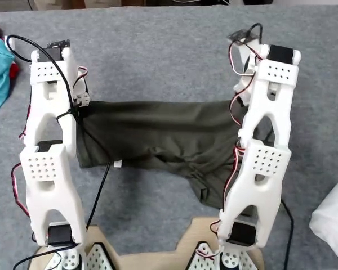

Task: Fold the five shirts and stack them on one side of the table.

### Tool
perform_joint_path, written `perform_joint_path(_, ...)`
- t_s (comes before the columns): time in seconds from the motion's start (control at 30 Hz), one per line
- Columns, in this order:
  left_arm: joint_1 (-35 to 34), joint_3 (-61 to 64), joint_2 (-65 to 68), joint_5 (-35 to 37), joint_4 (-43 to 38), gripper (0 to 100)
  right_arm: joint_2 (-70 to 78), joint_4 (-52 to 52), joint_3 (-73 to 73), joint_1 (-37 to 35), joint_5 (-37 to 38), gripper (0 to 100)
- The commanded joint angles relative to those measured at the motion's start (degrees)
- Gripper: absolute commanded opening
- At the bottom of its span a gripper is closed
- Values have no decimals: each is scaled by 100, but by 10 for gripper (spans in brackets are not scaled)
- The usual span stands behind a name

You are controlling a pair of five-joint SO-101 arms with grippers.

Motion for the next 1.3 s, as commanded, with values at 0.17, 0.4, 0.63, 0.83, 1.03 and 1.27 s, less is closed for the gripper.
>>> perform_joint_path(0.17,-88,185,-110,-413,211,224,-1473,229,1007,-13,1248,42)
perform_joint_path(0.4,-132,545,-268,-774,220,228,-3609,193,3371,40,2523,185)
perform_joint_path(0.63,-193,1565,-1736,-1187,220,229,-6044,-378,6352,31,3481,185)
perform_joint_path(0.83,-229,2875,-3143,-1363,220,229,-8198,-862,8919,13,3912,185)
perform_joint_path(1.03,-246,4440,-4356,-1363,211,228,-9710,-870,10835,-22,4158,185)
perform_joint_path(1.27,-193,6541,-6053,-1336,-308,226,-9965,-1530,12022,-22,4132,185)
